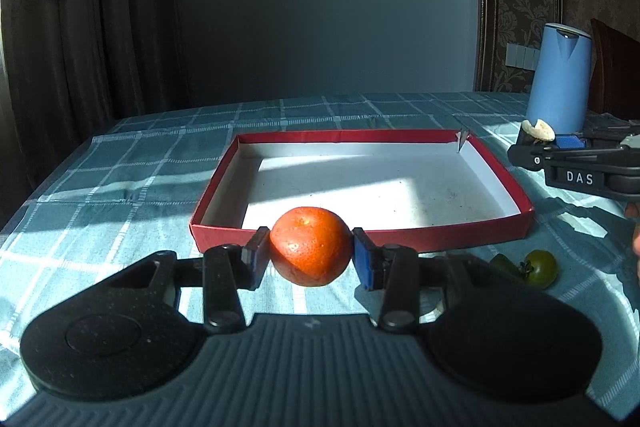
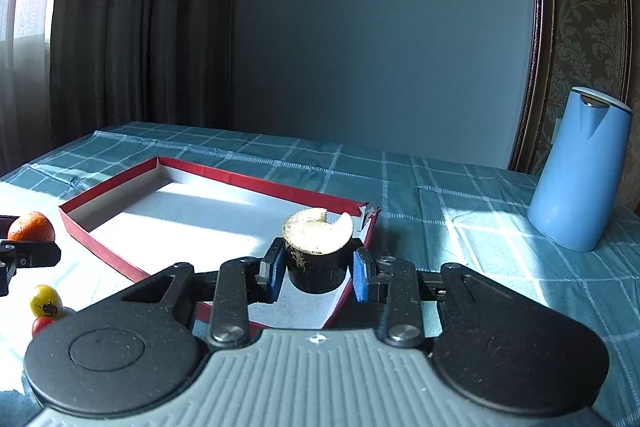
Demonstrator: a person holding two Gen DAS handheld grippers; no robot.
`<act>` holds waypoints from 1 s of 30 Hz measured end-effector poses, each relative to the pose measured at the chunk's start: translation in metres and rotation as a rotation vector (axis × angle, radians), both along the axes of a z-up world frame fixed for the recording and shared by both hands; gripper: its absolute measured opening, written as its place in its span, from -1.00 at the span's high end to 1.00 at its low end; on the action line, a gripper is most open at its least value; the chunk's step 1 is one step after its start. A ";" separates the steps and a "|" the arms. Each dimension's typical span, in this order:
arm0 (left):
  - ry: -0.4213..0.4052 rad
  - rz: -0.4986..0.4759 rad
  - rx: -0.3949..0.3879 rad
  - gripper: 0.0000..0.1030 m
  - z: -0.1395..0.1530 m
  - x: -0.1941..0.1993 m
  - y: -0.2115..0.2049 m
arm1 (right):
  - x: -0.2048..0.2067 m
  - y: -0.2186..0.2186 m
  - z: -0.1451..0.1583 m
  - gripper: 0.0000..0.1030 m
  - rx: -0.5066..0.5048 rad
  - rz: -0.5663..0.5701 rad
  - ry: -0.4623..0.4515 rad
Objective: Organize fruits
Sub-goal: 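Carry the tangerine and dark cylinder into the red tray and open both grippers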
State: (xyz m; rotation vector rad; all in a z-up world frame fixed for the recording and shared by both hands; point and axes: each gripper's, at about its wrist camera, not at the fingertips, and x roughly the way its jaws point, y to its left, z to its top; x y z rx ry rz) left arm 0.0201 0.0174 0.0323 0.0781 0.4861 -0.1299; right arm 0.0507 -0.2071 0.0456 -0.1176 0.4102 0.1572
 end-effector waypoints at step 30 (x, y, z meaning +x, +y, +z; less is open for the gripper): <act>0.085 0.112 0.053 -0.41 -0.026 0.096 -0.012 | 0.071 0.019 -0.042 -0.21 -0.026 -0.007 0.174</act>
